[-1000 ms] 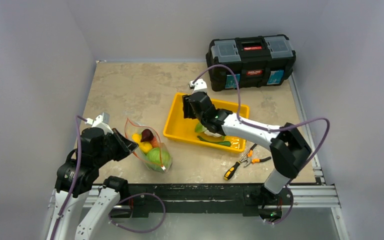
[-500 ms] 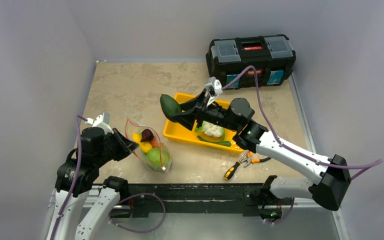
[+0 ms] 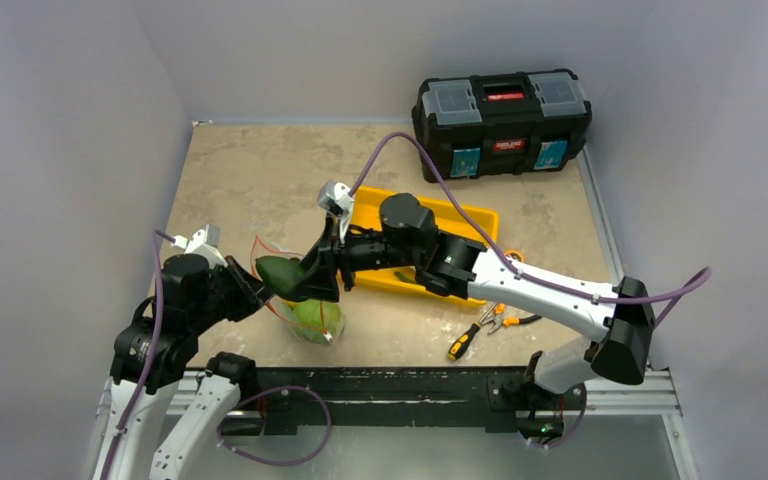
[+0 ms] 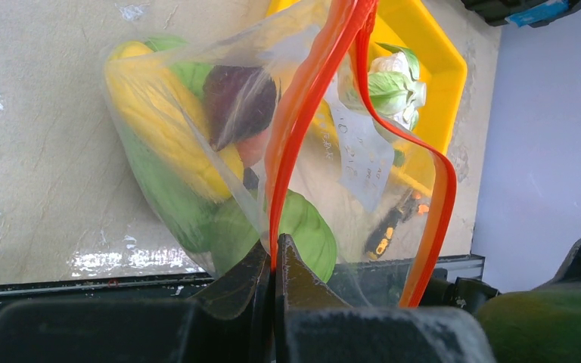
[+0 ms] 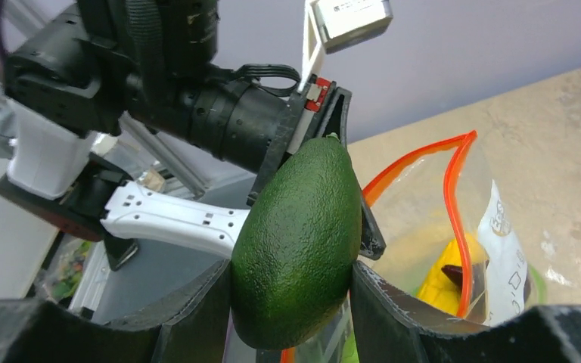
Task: Place the food in the zip-top bag and seal the zipper
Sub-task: Place the fake fruit in the zipper food storage bag.
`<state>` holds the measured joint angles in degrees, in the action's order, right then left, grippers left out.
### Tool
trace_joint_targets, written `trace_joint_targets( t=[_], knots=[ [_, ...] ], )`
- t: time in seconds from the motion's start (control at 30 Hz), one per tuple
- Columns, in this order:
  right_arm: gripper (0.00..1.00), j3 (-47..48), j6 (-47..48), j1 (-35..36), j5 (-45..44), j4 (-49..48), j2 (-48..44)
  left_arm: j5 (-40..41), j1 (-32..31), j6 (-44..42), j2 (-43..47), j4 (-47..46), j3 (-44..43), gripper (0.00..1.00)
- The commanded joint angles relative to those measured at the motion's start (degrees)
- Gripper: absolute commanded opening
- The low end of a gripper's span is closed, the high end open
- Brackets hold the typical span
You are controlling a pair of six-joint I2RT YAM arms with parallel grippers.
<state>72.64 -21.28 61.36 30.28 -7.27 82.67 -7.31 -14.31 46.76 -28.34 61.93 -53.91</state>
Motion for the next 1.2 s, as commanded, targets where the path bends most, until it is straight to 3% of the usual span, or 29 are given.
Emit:
trace_joint_targets(
  t=[0.0, 0.1, 0.27, 0.47, 0.8, 1.17],
  knots=[
    [0.02, 7.4, 3.2, 1.8, -12.4, 12.3, 1.3, -1.5, -0.1, 0.3, -0.2, -2.5, -1.8, 0.0],
    [0.06, 8.9, 3.1, 2.0, -15.2, 14.7, 3.0, -1.7, -0.1, 0.3, -0.2, -2.4, -1.9, 0.0],
    [0.25, 10.4, 4.5, 3.2, -18.6, 17.0, 4.5, -1.3, -0.1, 0.3, -0.1, -2.3, -1.8, 0.0],
    [0.37, 12.6, 5.6, 5.4, -20.8, 18.0, 6.2, -1.5, -0.1, 0.4, -0.3, -2.5, -1.6, 0.0],
    [0.72, 13.6, 7.2, 7.3, -27.1, 19.5, 6.9, -1.0, -0.1, 0.3, 0.0, -2.0, -1.6, 0.0],
    [0.76, 8.3, 7.2, 7.4, -27.8, 17.8, -0.1, -1.0, -0.1, 0.5, -0.3, -2.2, -2.0, 0.0]
  ],
)
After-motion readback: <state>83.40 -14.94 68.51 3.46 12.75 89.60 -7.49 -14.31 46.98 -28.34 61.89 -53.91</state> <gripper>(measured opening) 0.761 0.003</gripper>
